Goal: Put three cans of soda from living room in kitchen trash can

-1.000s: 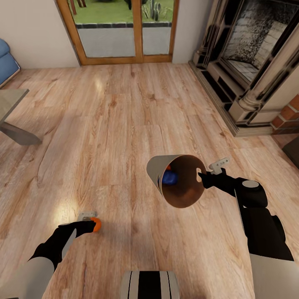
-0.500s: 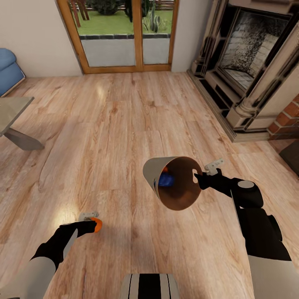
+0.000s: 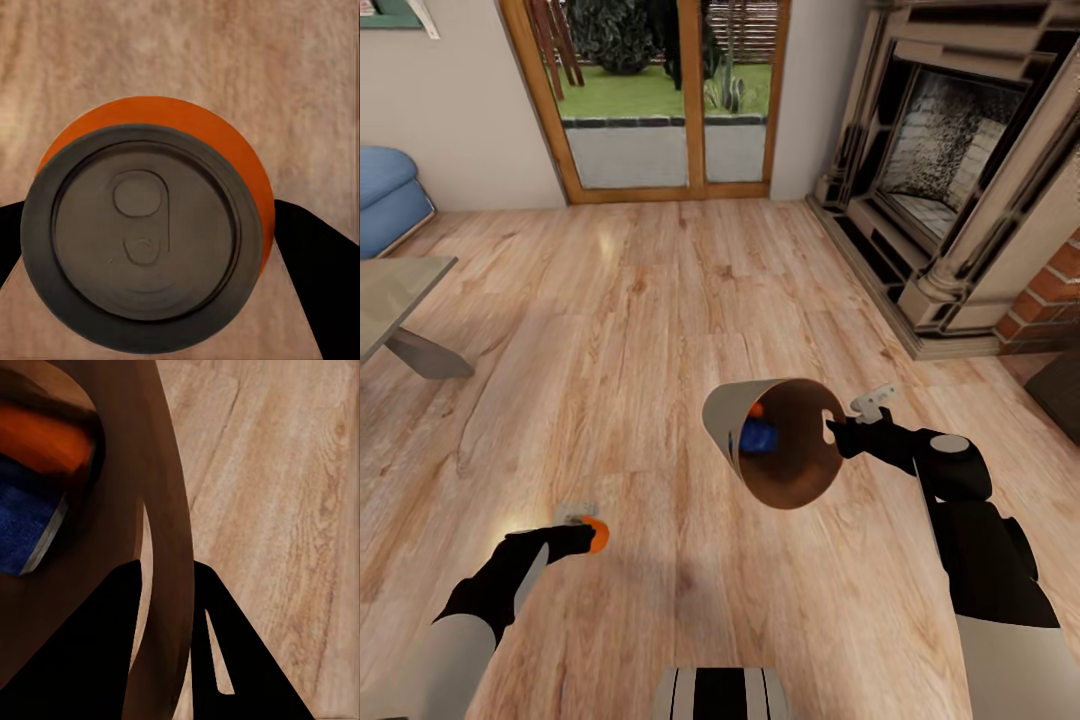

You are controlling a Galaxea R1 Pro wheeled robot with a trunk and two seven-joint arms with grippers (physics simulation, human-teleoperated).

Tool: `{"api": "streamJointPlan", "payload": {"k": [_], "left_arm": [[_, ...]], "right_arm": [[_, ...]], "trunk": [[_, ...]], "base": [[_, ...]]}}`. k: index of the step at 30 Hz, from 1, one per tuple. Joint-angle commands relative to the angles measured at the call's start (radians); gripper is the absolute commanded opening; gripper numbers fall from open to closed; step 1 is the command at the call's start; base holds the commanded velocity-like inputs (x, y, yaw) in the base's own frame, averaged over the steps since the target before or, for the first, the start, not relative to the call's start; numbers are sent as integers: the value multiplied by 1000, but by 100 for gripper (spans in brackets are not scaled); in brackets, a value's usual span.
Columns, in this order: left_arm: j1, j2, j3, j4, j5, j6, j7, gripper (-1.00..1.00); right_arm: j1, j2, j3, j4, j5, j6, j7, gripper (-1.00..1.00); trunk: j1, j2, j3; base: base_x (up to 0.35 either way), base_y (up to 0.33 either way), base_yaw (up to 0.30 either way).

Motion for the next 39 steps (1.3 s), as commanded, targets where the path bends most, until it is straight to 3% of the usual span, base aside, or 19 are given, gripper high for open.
{"api": "streamJointPlan", "payload": {"k": [1,3,11,17,21,25,28,30,32,36,39], "left_arm": [[0,0,0,-28,0,37,-3,-100],[1,1,-1,-108,0,124,-5,-100],[6,3,-4,-313,2,338,-68,-100],[8,4,-6,-430,4,422,-121,-100],[9,3,-5,-557,7,482,-169,-100],[16,2,-5,-648,9,518,-182,-100],[20,2,-14,-735,17,546,-230,-100],[20,2,-17,-782,21,575,-300,-100],[21,3,-19,-809,22,594,-349,-100],[21,3,-20,-842,23,611,-418,-100],[21,4,-21,-870,24,611,-479,-100]], "right_arm": [[0,0,0,-1,-17,21,7,-100],[0,0,0,0,-20,47,8,-100],[1,-3,-3,-2,-23,187,11,-100],[3,-4,0,-3,-19,199,16,-100],[4,-6,-2,-3,-17,202,17,-100],[5,-6,-1,-2,-15,206,17,-100],[10,-3,30,1,39,210,14,-100],[12,2,50,2,99,211,13,-100],[13,12,60,5,127,212,13,-100],[12,23,101,10,150,213,13,-100],[12,25,143,12,155,274,14,-100]], "trunk": [[0,0,4],[-8,14,10],[-39,70,35],[-62,112,54],[-77,140,67],[-92,168,79],[-104,189,89],[-111,203,95],[-119,217,101],[-134,245,114],[-146,266,123]], "base": [[0,0,0],[0,0,0],[0,0,0],[0,0,0],[0,0,0],[0,0,0],[0,0,0],[0,0,0],[0,0,0],[0,0,0],[0,0,0]]}}
